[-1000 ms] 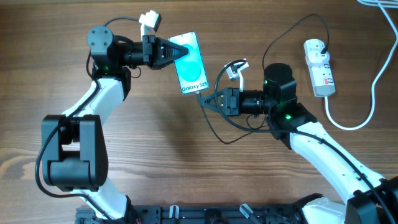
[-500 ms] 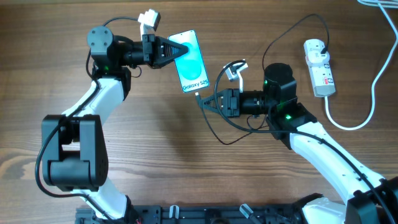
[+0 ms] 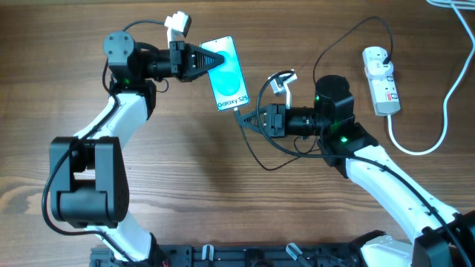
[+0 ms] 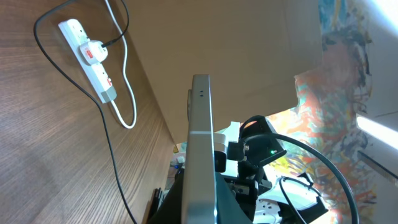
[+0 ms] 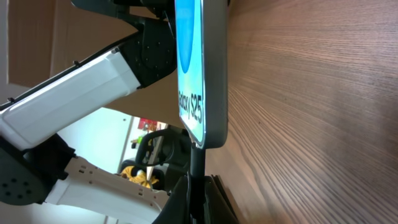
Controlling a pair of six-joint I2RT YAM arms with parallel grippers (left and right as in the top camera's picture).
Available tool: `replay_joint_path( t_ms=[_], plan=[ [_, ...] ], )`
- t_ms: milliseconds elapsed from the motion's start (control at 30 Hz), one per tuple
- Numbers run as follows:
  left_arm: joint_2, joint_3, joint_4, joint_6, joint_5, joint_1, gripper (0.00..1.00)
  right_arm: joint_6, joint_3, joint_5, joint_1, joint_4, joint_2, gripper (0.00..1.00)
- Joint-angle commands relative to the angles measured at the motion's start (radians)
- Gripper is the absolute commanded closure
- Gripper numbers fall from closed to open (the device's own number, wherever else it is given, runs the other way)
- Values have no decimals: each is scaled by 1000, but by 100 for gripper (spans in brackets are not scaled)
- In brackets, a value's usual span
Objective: Plug charger to phone and switch on socket
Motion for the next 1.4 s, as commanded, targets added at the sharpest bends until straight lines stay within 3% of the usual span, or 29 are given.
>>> replay_joint_path(
  t_ms=[0, 1367],
  plan=[
    [-13, 8, 8, 9, 16, -1, 96, 7, 12, -11, -3, 9, 0, 96],
    [-13, 8, 7, 8, 34, -32, 96, 32, 12, 7, -66, 58, 0, 96]
  ],
)
